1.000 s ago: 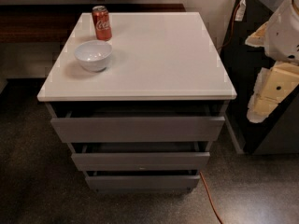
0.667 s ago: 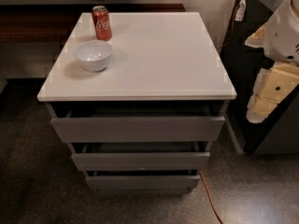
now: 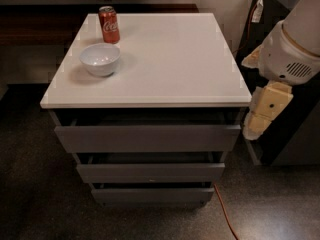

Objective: Pick pepsi can from top drawer and place on counter

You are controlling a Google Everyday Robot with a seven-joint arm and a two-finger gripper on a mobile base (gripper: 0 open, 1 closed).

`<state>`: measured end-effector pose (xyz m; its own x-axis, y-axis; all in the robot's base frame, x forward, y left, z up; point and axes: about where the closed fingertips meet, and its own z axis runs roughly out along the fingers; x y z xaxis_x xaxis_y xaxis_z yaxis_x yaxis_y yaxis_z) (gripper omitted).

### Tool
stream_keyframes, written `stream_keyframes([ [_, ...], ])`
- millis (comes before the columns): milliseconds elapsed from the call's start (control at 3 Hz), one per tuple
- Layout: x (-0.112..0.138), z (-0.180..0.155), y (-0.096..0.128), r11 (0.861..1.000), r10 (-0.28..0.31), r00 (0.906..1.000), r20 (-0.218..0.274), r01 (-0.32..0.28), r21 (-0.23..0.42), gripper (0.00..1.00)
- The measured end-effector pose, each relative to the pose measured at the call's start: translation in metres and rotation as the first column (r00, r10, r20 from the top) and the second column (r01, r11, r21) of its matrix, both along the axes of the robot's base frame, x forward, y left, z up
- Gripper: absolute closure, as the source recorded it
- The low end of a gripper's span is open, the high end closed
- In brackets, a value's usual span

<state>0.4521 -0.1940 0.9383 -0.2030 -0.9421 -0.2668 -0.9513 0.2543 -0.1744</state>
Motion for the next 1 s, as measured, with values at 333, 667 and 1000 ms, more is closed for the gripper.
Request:
stream_keyframes([
  [333,0.002,-0.042,0.034,0.994,0.033,0.9994,-0.004,-0.033,0.105,0.00],
  [667,-0.001,-0.072,0.062,0.984,0.069,0.9975,0.012,-0.070,0.165,0.00],
  [1000,-0.004,-0.090,0.081,0.978,0.098,0.9949,0.026,-0.101,0.183,0.00],
])
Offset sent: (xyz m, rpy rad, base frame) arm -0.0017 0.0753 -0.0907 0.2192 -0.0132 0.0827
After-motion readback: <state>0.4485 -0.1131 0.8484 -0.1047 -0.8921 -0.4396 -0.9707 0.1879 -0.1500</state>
